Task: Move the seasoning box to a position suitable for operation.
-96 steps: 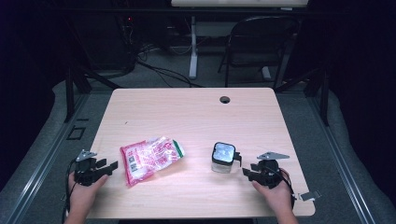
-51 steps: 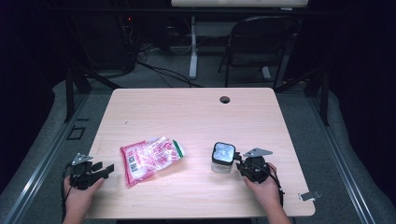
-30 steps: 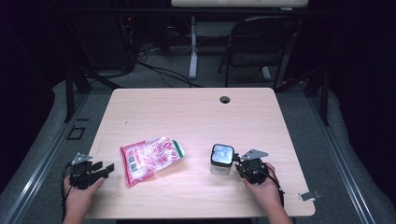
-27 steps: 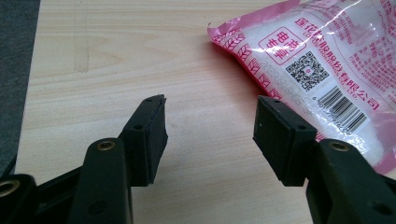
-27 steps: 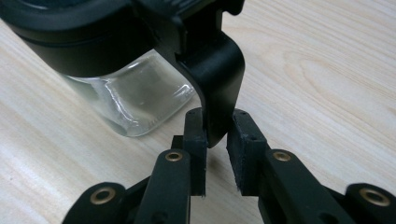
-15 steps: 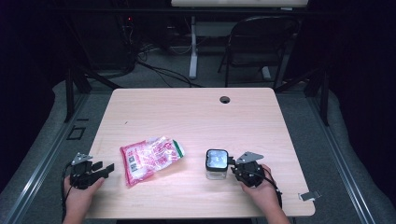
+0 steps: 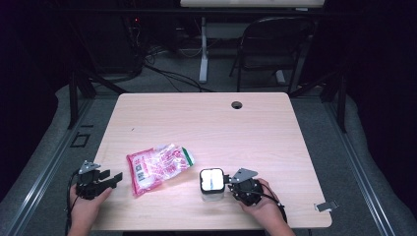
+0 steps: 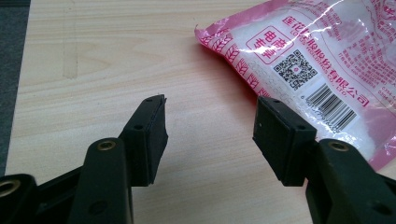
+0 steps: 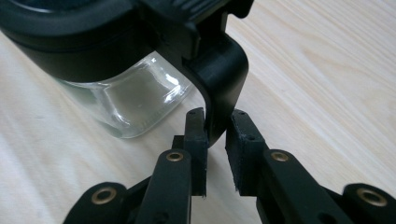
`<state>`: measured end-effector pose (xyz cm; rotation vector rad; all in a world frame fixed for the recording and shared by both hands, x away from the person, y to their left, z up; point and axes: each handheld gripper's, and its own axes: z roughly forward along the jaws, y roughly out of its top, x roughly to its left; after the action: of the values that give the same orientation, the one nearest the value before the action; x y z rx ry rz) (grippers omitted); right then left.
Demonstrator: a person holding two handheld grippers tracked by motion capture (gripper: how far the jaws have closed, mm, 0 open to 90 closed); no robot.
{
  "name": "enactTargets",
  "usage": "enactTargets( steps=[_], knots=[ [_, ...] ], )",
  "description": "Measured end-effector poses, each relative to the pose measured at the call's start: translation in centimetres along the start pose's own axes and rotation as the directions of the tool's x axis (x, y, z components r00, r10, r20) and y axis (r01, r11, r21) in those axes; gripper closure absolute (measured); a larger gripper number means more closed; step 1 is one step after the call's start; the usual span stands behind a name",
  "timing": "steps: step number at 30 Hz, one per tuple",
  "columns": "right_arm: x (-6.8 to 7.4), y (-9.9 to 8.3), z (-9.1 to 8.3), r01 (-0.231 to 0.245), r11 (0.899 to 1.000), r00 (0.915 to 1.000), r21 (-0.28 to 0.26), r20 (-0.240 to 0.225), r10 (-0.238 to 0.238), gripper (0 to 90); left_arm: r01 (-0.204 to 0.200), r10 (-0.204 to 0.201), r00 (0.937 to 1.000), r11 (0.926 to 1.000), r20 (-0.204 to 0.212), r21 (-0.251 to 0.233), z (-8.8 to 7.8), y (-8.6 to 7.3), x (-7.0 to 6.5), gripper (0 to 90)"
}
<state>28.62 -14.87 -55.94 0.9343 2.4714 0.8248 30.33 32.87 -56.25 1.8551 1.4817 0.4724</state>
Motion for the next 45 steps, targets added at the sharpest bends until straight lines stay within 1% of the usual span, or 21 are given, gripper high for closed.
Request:
enactTargets(
  steps=[2, 4, 8, 9, 13, 15, 16, 18, 21, 25, 27, 28, 29, 31, 34, 35, 37, 38, 40, 42, 45],
  knots=[
    [0.3, 0.1, -0.1, 0.018, 1.0, 0.9998, 0.012, 0.0, -0.018, 78.6, -0.002, 0.002, 1.0, 0.9999, 0.002, 0.011, -0.1, 0.0, 0.1, 44.5],
    [0.5, 0.1, 0.0, 0.01, 1.0, 0.9999, 0.004, -0.001, -0.01, 78.5, 0.0, 0.0, 1.0, 1.0, 0.002, 0.009, -0.1, 0.0, 0.1, 44.4],
    [0.7, 0.1, -0.2, 0.002, 1.0, 1.0, 0.018, -0.006, -0.002, 78.3, -0.001, 0.001, 1.0, 1.0, 0.0, -0.002, -0.1, 0.0, 0.0, 44.4],
    [0.7, 0.2, -0.3, 0.011, 0.999, 0.9999, 0.031, -0.004, -0.011, 78.3, -0.001, 0.001, 1.0, 1.0, 0.0, -0.002, -0.1, 0.0, 0.0, 44.4],
    [0.7, 0.2, -0.4, 0.007, 0.999, 0.9999, 0.034, -0.008, -0.007, 77.7, -0.005, 0.005, 1.0, 1.0, 0.0, -0.002, -0.1, 0.0, -0.1, 44.4],
    [0.6, 0.2, -0.4, 0.0, 1.0, 0.9998, 0.03, -0.019, 0.0, 77.0, -0.008, 0.008, 1.0, 1.0, -0.003, 0.002, -0.1, 0.1, -0.1, 44.4],
    [0.4, 0.2, -0.6, -0.017, 1.0, 0.9996, 0.02, -0.022, 0.017, 73.4, -0.005, 0.005, 1.0, 1.0, -0.001, -0.006, -0.1, 0.0, -0.2, 44.4],
    [0.2, 0.2, -0.8, -0.024, 1.0, 0.9994, 0.016, -0.025, 0.024, 70.8, -0.012, 0.012, 0.9999, 0.9999, -0.002, -0.001, -0.2, 0.1, -0.3, 44.4],
    [0.1, 0.1, -1.2, -0.006, 1.0, 0.9998, 0.022, -0.019, 0.007, 69.6, -0.014, 0.014, 0.9999, 0.9999, -0.002, -0.01, -0.1, 0.1, -0.4, 44.4],
    [0.1, 0.3, -1.7, -0.011, 1.0, 0.9998, 0.022, -0.015, 0.012, 68.1, -0.02, 0.02, 0.9998, 0.9998, 0.001, -0.01, -0.2, 0.1, -0.5, 44.4],
    [0.0, 0.3, -2.0, -0.016, 1.0, 0.9996, 0.008, -0.023, 0.017, 66.9, -0.025, 0.025, 0.9997, 0.9996, 0.005, -0.012, -0.2, 0.2, -0.7, 44.4],
    [-0.2, 0.3, -2.1, -0.021, 1.0, 0.9992, -0.014, -0.035, 0.021, 66.8, -0.029, 0.029, 0.9996, 0.9995, 0.004, -0.01, -0.3, 0.3, -0.9, 44.4],
    [-0.2, 0.3, -2.1, -0.021, 1.0, 0.9992, -0.014, -0.035, 0.021, 66.8, -0.029, 0.029, 0.9996, 0.9995, 0.004, -0.01, -0.3, 0.3, -0.9, 44.4],
    [-0.2, 0.3, -2.1, -0.03, 0.999, 0.9985, -0.032, -0.047, 0.029, 68.6, -0.036, 0.036, 0.9993, 0.9992, 0.006, -0.019, -0.3, 0.3, -1.2, 44.4],
    [0.0, 0.5, -2.3, -0.003, 0.999, 0.9984, -0.037, -0.057, 0.001, 71.0, -0.061, 0.061, 0.9981, 0.9976, 0.004, -0.033, -0.7, 0.6, -1.8, 44.4],
    [0.1, 0.5, -2.4, 0.005, 1.0, 0.9979, -0.029, -0.064, -0.007, 71.5, -0.065, 0.065, 0.9979, 0.9972, 0.006, -0.038, -0.8, 0.7, -1.9, 44.4],
    [0.1, 0.5, -2.5, 0.007, 1.0, 0.998, -0.03, -0.062, -0.009, 72.0, -0.07, 0.07, 0.9975, 0.9966, 0.01, -0.043, -0.9, 0.8, -2.1, 44.4],
    [0.1, 0.5, -2.6, 0.01, 1.0, 0.9975, -0.026, -0.069, -0.012, 73.7, -0.085, 0.086, 0.9962, 0.995, 0.014, -0.051, -1.2, 1.0, -2.5, 44.4],
    [0.1, 0.5, -2.7, 0.009, 1.0, 0.9973, -0.025, -0.072, -0.01, 74.1, -0.09, 0.091, 0.9958, 0.9944, 0.014, -0.055, -1.2, 1.1, -2.8, 44.4],
    [0.1, 0.5, -3.1, 0.0, 1.0, 0.9965, -0.029, -0.083, -0.003, 75.4, -0.113, 0.115, 0.9931, 0.9913, 0.022, -0.067, -1.4, 1.3, -3.5, 44.4],
    [0.0, 0.6, -3.3, 0.006, 1.0, 0.9962, -0.03, -0.086, -0.009, 76.5, -0.131, 0.133, 0.9907, 0.9892, 0.028, -0.066, -1.4, 1.4, -3.9, 44.4]
  ],
)
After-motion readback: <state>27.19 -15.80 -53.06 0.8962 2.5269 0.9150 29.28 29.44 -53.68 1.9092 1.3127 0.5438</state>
